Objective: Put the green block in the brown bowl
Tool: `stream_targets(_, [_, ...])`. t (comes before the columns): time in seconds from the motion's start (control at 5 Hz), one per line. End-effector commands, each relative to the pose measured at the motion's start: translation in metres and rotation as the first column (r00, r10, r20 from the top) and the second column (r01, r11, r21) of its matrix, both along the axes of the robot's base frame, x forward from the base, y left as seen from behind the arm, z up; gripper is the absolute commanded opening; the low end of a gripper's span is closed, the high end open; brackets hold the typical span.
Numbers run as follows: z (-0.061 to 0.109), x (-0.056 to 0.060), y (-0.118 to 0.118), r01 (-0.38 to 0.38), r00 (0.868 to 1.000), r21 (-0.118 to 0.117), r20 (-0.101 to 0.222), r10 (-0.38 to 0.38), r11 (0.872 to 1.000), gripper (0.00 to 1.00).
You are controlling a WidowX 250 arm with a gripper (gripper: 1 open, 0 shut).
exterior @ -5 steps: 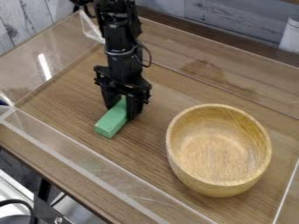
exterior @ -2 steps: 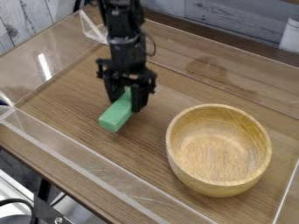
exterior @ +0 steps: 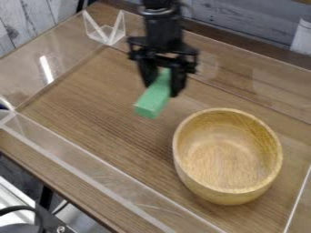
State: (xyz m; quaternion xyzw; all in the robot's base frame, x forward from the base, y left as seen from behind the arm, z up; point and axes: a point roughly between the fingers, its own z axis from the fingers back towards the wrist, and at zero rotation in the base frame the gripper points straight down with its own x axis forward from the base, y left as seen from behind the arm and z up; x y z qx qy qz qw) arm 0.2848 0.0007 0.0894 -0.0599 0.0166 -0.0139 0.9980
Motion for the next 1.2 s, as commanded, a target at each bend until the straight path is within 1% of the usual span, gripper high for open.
stream_targets(0.0, [0.023, 0.010, -0.039, 0.040, 0.995, -0.006, 0.089, -0.039, 0.999, 0.00])
stream_targets(0.2, [0.015, 0.007, -0.081, 0.090, 0.993, -0.009, 0.082, -0.089, 0.996, 0.00])
stream_targets(0.6, [0.000, -0.008, -0.086, 0.118, 0.992, 0.001, 0.046, -0.118, 0.993, 0.00])
stream_targets(1.0, [-0.015, -0.014, -0.088, 0.133, 0.991, 0.007, 0.020, -0.133, 0.991, 0.00])
